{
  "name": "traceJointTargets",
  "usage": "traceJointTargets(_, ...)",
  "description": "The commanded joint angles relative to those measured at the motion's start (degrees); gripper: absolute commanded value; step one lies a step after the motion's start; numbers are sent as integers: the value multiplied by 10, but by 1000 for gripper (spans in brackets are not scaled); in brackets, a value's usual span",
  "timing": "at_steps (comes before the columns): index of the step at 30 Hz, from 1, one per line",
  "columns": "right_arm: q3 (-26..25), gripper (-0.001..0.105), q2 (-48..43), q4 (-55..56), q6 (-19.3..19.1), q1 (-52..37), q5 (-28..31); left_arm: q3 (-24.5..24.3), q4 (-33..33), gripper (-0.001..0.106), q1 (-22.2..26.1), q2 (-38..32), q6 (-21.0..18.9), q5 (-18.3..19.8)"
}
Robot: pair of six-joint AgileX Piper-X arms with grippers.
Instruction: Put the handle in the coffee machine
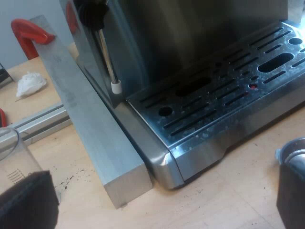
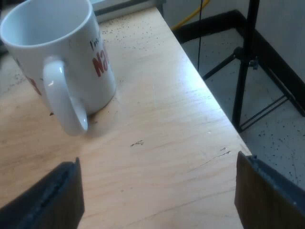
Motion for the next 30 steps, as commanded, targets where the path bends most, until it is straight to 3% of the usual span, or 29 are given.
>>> traceJointTargets(1, -3, 69, -24, -5, 1, -2, 5, -1, -8, 95, -1, -52, 4, 7)
traceJointTargets(11, -3, 69, -24, -10, 2, -2, -2, -1, -8, 95, -1, -52, 4, 7)
traceJointTargets(16, -31, 69, -24, -5, 1, -2, -67, -2, -9, 95, -1, -52, 4, 7)
traceJointTargets(19, -62, 69, -24, 23, -1, -2, -68, -41, 26, 95, -1, -42, 1, -41)
traceJointTargets(24, -135, 69, -24, 107, -12, -2, -104, -88, 87, 92, -1, -1, -2, -41)
traceJointTargets(30, -207, 69, -24, 212, -52, -2, -184, -167, 152, 89, -1, 45, -2, -24)
